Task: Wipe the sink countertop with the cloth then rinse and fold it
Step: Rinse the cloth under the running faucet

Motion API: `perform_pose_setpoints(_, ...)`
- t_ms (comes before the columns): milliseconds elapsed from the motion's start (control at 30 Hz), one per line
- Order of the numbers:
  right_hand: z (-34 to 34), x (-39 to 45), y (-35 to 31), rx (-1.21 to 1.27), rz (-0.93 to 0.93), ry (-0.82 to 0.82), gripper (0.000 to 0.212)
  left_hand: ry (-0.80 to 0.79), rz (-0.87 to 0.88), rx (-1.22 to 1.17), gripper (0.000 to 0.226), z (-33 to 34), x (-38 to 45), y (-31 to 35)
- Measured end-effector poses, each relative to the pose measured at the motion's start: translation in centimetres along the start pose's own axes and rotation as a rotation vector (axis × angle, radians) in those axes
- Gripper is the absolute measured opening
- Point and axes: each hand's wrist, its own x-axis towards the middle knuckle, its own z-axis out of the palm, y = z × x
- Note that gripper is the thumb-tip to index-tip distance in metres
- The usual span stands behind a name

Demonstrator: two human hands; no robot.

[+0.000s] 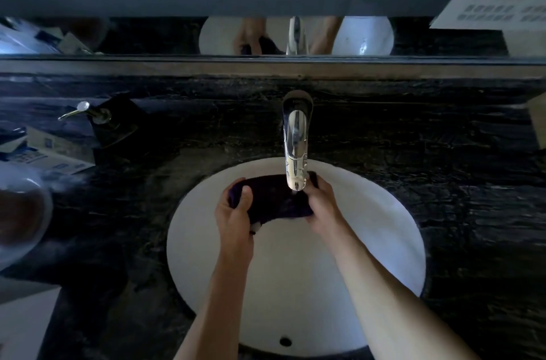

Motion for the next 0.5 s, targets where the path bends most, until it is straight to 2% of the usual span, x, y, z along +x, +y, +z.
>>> perform_pose_setpoints(133,-0.3,-0.5,-1.2,0.04,-0.012,-0.026,0.026,0.013,-0.058,-0.005,0.023,-0.1,0.5,-1.5)
perform_pose_setpoints(300,-3.3,-1.2,-2.1,0.044,-0.014,0.025,0.028,-0.09,-0.176,-0.071,0.023,2.3,0.5,-2.8)
perform_pose_setpoints(500,-5.1,-3.2,-2.1,-0.033,-0.125,0.061,0.015,-0.203,-0.264,0.004,0.025,6.2,0.2,-4.2)
